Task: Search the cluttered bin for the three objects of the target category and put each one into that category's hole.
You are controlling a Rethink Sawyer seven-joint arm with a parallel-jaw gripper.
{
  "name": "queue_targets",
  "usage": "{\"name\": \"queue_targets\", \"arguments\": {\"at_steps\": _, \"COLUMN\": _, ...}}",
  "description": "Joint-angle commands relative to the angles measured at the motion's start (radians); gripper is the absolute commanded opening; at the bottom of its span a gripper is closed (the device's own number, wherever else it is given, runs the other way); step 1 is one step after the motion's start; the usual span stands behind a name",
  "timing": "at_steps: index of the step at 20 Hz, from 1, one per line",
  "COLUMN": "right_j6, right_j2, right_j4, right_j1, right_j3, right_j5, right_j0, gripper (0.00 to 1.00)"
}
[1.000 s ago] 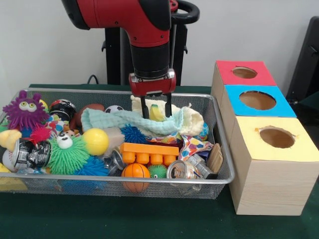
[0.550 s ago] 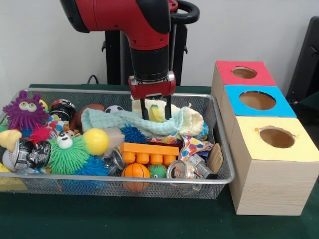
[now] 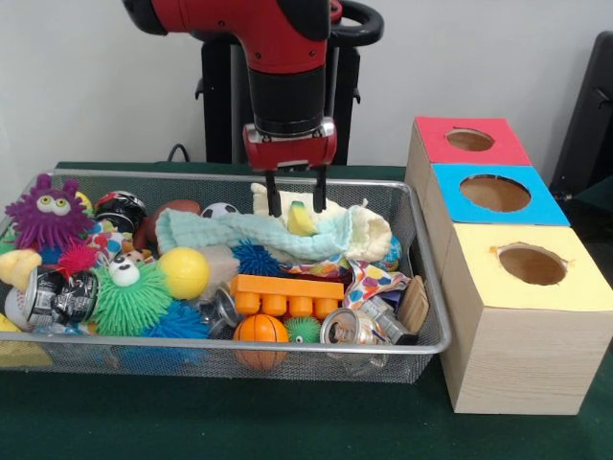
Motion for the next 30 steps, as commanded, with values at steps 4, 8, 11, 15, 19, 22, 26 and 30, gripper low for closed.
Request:
{"name": "queue_targets", "arguments": {"at_steps": 4, "right_j6": 0.083, "right_j2": 0.030, "right_j4": 0.082, "right_j1": -0.155, "right_j3": -0.037, "right_j5": 0.214, "right_j0": 0.040, "gripper": 1.00}}
{"name": "queue_targets", "arguments": {"at_steps": 8, "right_j6": 0.080, "right_j2": 0.025, "right_j4": 0.070, "right_j1": -0.113, "right_j3": -0.076, "right_j5": 0.196, "right_j0": 0.046, "gripper": 1.00}}
{"name": "queue_targets", "arguments": {"at_steps": 11, "right_j6": 0.071, "right_j2": 0.024, "right_j4": 0.067, "right_j1": -0.094, "right_j3": -0.097, "right_j5": 0.197, "right_j0": 0.044, "gripper": 1.00}}
{"name": "queue_targets", "arguments": {"at_steps": 15, "right_j6": 0.063, "right_j2": 0.026, "right_j4": 0.072, "right_j1": -0.080, "right_j3": -0.120, "right_j5": 0.214, "right_j0": 0.042, "gripper": 1.00}}
{"name": "queue_targets", "arguments": {"at_steps": 19, "right_j6": 0.061, "right_j2": 0.030, "right_j4": 0.070, "right_j1": -0.071, "right_j3": -0.119, "right_j5": 0.200, "right_j0": 0.035, "gripper": 1.00}}
{"name": "queue_targets", "arguments": {"at_steps": 22, "right_j6": 0.059, "right_j2": 0.033, "right_j4": 0.068, "right_j1": -0.067, "right_j3": -0.114, "right_j5": 0.186, "right_j0": 0.029, "gripper": 1.00}}
{"name": "queue_targets", "arguments": {"at_steps": 26, "right_j6": 0.065, "right_j2": 0.028, "right_j4": 0.072, "right_j1": -0.083, "right_j3": -0.105, "right_j5": 0.196, "right_j0": 0.032, "gripper": 1.00}}
{"name": "queue_targets", "arguments": {"at_steps": 30, "right_j6": 0.069, "right_j2": 0.025, "right_j4": 0.068, "right_j1": -0.072, "right_j3": -0.113, "right_j5": 0.188, "right_j0": 0.036, "gripper": 1.00}}
